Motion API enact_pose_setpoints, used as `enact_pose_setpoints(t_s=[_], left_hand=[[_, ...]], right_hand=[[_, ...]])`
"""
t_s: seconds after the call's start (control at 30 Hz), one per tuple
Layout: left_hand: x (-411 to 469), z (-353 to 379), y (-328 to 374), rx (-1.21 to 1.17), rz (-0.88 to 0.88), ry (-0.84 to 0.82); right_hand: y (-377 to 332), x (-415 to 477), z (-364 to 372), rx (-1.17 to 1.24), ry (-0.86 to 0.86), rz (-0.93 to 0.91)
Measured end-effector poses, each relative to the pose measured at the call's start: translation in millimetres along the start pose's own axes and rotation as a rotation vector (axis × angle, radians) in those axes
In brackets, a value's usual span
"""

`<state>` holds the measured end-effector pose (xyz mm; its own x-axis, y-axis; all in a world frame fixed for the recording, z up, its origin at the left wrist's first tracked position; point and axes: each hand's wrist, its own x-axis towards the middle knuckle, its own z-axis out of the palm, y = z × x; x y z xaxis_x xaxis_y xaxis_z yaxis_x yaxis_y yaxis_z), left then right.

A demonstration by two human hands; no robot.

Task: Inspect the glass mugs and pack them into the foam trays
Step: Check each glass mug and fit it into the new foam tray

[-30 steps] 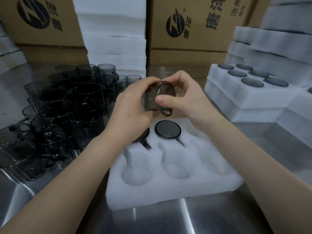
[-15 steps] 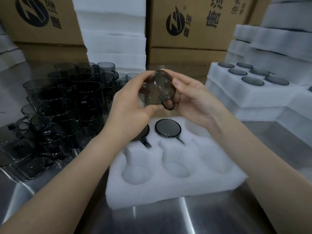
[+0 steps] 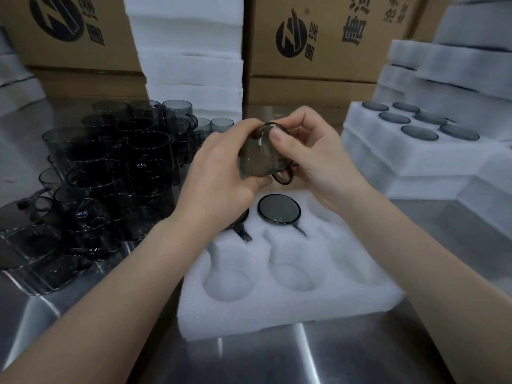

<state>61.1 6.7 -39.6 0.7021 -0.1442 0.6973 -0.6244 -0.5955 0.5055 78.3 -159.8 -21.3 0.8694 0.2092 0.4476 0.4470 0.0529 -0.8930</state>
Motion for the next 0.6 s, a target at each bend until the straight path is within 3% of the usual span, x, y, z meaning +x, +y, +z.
enact_pose_setpoints(t_s=[0.17, 0.3, 0.4, 0.5, 0.6], left_hand=[[-0.2, 1.0, 4.2, -0.021, -0.004, -0.018], [0.1, 0.6, 3.2, -0.114, -0.096, 0.101], [0.7, -1.1, 1.8, -0.138, -0.156, 0.189], [0.9, -1.2, 2.7, -0.144, -0.178, 0.175], [1.7, -1.7, 4.2, -0.185, -0.195, 0.123]], right_hand=[[0.3, 1.6, -0.1, 0.072, 0.048, 0.033], [-0.5, 2.9, -1.2, 0.245, 0.051, 0.092], [2.5, 2.9, -3.0, 0.116, -0.007, 0.188], [3.7, 0.5, -0.3, -0.061, -0.155, 0.221], [1.4, -1.5, 0.4, -0.001, -0.157, 0.209]])
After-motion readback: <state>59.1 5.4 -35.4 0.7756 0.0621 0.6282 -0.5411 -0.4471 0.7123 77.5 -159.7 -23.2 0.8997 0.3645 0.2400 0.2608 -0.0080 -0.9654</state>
